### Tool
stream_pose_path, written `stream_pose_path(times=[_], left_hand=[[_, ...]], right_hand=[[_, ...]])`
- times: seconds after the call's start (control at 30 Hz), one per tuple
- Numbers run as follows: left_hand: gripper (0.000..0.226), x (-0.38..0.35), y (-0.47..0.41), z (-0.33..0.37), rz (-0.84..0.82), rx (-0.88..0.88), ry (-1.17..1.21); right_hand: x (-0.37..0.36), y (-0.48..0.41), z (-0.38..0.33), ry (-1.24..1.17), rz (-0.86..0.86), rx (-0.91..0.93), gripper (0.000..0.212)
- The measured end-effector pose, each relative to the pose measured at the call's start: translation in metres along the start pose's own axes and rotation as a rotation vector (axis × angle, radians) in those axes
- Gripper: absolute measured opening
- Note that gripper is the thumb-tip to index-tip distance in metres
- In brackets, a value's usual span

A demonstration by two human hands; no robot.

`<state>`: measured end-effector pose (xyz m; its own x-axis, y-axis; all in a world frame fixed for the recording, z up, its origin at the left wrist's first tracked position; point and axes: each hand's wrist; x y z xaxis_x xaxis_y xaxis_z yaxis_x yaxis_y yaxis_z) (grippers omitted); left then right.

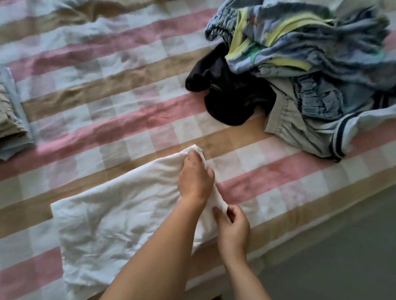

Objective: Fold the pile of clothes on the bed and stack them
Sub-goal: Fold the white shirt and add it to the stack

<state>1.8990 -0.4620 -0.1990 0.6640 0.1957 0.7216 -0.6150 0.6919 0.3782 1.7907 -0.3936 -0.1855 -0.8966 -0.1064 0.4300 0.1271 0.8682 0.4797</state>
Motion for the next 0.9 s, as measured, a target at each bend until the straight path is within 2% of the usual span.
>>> stream_pose_path(times=[0.17,0.23,0.33,0.47,0.53,0.6,0.77,0.83,0.9], left_hand=[[0.007,0.032,0.007,-0.017,-0.012,0.039,0.34],[0.006,0.055,0.015,-0.028,-0.073,0.103,0.608],[0.017,0.099,0.031,-0.057,-0.173,0.179,1.022],[0.023,0.155,0.055,-0.117,-0.153,0.207,1.265],[0.026,0.174,0.065,-0.149,-0.092,0.225,1.296],[0.03,0.185,0.071,-0.178,-0.015,0.27,1.314],[0.032,0.18,0.072,-0.228,0.143,0.427,1.204],[0.031,0.173,0.07,-0.238,0.213,0.469,1.03],[0.032,0.167,0.069,-0.237,0.388,0.473,0.695]], right_hand=[[0.0,0.023,-0.016,-0.238,-0.028,-0.083,0.008],[-0.002,0.042,-0.024,-0.277,-0.076,-0.045,0.01],[-0.013,0.079,-0.034,-0.262,-0.198,0.104,0.015],[-0.044,0.124,-0.033,-0.074,-0.356,0.499,0.027],[-0.064,0.14,-0.027,0.042,-0.407,0.679,0.026],[-0.086,0.154,-0.018,0.167,-0.471,0.783,0.021],[-0.126,0.171,0.004,0.418,-0.682,0.841,0.017],[-0.135,0.171,0.011,0.535,-0.785,0.806,0.02],[-0.136,0.167,0.011,0.589,-0.889,0.777,0.022]])
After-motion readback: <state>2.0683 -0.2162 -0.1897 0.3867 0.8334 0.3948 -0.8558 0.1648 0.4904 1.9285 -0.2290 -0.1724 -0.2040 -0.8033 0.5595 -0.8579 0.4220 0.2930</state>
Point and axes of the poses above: each hand's wrist, its own y-axis away from the middle knuckle, its own x-axis out of the back of the hand, z = x × y, and after that the axes turned 1 degree about -y, right-handed
